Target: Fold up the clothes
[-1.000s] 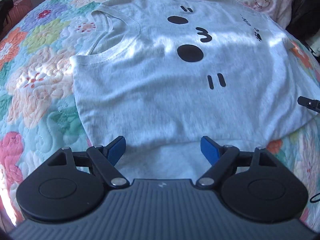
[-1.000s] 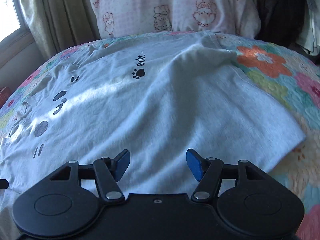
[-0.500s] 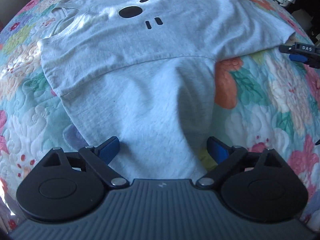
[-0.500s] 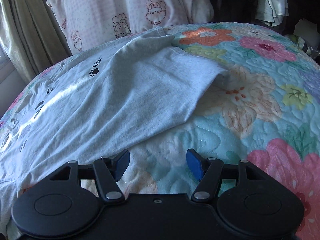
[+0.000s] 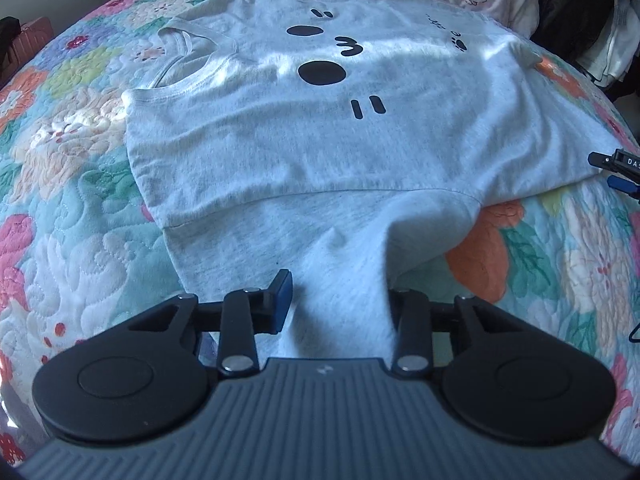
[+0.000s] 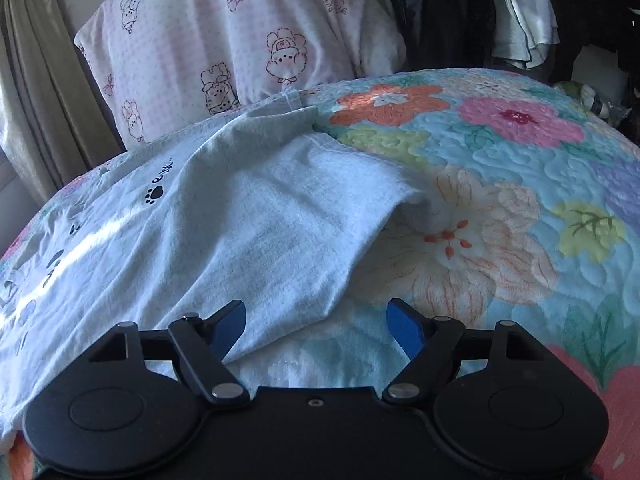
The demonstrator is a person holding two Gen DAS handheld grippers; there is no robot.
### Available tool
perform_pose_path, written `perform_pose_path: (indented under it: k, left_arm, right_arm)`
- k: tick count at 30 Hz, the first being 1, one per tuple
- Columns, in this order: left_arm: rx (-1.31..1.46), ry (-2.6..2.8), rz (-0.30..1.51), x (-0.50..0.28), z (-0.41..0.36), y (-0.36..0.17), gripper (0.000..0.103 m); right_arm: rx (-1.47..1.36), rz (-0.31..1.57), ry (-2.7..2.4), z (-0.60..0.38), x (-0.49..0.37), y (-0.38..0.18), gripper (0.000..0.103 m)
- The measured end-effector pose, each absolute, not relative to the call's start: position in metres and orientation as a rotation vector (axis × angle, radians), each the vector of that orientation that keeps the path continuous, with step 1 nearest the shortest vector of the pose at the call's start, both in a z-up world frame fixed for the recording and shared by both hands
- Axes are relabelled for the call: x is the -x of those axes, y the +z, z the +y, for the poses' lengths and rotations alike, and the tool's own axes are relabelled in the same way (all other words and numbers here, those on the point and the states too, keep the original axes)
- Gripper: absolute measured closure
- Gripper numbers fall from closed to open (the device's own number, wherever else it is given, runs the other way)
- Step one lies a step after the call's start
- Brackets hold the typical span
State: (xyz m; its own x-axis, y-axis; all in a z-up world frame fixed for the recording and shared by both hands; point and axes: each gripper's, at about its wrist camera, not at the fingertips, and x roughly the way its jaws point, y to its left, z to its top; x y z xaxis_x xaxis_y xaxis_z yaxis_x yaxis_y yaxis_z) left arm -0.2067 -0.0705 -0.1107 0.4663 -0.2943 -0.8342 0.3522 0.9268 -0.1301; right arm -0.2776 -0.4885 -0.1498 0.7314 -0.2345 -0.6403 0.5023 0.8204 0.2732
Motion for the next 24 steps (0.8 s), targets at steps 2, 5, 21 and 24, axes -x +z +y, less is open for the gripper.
perform_pose_path:
  k: [2, 5, 21, 24]
  left_arm:
    - [-0.071, -0.389, 1.017, 0.203, -0.074, -0.113, 0.067]
    - [-0.073, -0.383, 1.022, 0.201, -0.076, -0.116, 0.067]
    - [-0.200, -0.359, 0.998, 0.212, -0.094, -0.131, 0.026]
    - [-0.150, -0.351, 0.991, 0.211, -0.088, -0.130, 0.026]
  right_arm:
    - [-0.477, 0.634, -0.434, -0.493, 0.274, -0.151, 0.021]
    - [-0.478, 0.636, -0.447, -0.492, 0.274, -0.153, 0.021]
    - [-0.487, 0.585, -0.290, -0.490, 0.291, -0.147, 0.021]
    - [-0.463, 0.592, -0.318, -0.492, 0.280, -0.147, 0.021]
